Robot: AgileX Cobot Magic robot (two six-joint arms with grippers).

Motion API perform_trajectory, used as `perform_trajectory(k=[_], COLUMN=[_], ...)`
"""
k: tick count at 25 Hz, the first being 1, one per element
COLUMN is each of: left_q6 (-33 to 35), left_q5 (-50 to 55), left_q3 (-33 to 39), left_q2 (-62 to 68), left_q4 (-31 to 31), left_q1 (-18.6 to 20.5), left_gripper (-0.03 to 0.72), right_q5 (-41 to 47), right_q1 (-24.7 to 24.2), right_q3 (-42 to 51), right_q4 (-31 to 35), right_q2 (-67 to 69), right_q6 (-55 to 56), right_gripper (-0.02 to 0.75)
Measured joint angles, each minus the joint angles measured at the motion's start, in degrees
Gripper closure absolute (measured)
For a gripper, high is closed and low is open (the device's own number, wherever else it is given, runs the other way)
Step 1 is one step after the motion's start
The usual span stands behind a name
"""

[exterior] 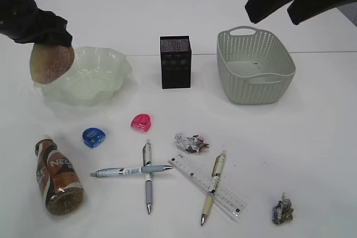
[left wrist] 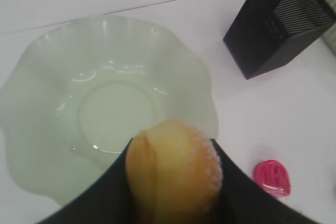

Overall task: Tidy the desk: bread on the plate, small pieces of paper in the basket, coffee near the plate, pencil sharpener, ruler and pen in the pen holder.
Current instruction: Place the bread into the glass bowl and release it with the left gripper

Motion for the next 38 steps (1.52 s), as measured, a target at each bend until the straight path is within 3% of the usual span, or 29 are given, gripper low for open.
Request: perform_trajectory(k=[4,16,23,38], left_q6=[-4.7,-9.3,-11.2,-11.4], left_q5=[0.0,3.4,6.6,5.8], left_q3=[-3.6,-19.1,-20.4,-20.6], left_q2=[4.3,19.0,22.6,22.9], left_q4=[5.0,12.4,15.9,16.2], left_q1=[0.0,0.0,0.0,-0.9], left_gripper=[0.459,0.455,0.426,0.209], right_q5=[0.0,0.1,0.1,0.1], right_q1=[0.0,0.0,0.0,0.0], right_q3=[0.0,0.0,0.0,0.0], right_q4=[-0.2,-1.9,-1.9,-1.9], right_q2=[0.0,0.0,0.0,0.0], right_q6=[0.6,1.4,2.2,2.3], right_gripper=[0.153,0.153,0.153,0.153])
